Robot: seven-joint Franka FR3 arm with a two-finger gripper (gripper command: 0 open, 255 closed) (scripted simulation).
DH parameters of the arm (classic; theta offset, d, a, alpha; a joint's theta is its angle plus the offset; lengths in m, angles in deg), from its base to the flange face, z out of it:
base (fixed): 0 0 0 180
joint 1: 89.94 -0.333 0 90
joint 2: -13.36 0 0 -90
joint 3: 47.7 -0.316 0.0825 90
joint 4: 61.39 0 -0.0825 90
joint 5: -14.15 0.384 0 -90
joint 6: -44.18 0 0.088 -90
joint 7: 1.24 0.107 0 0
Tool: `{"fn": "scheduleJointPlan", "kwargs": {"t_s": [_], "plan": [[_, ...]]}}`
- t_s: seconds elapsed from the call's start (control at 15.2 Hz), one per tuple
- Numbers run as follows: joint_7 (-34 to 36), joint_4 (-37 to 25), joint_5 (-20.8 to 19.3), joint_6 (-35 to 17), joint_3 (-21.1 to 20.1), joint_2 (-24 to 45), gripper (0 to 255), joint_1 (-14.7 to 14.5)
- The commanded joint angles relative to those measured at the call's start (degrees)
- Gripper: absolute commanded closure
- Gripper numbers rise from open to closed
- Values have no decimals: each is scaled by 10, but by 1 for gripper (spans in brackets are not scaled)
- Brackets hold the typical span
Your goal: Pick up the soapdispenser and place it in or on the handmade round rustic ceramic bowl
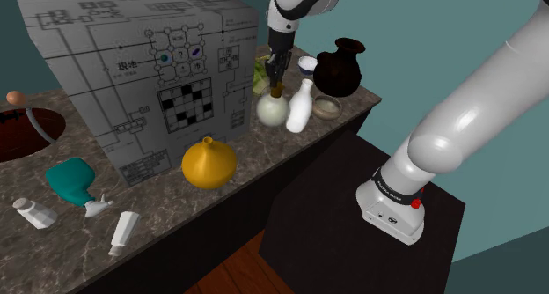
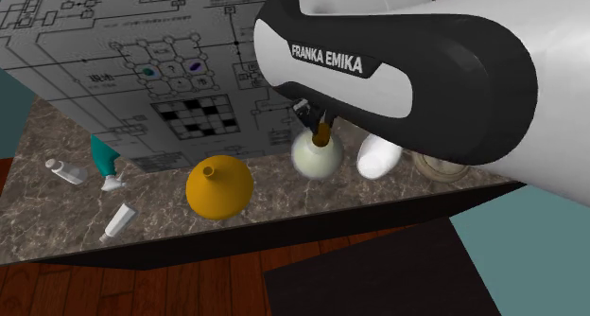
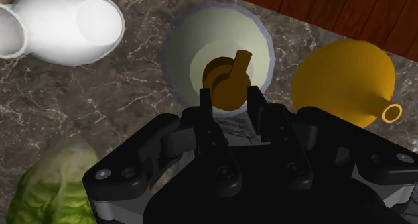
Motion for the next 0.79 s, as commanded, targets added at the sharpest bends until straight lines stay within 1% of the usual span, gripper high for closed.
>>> {"fn": "scheduleJointPlan", "kwargs": {"t_s": [0.0, 0.33, 0.73], "plan": [[-28, 6, -3, -4, 17, -15, 255, 14], [-96, 9, -16, 13, 58, -32, 255, 48], [-176, -10, -33, 35, 109, -32, 255, 88]]}}
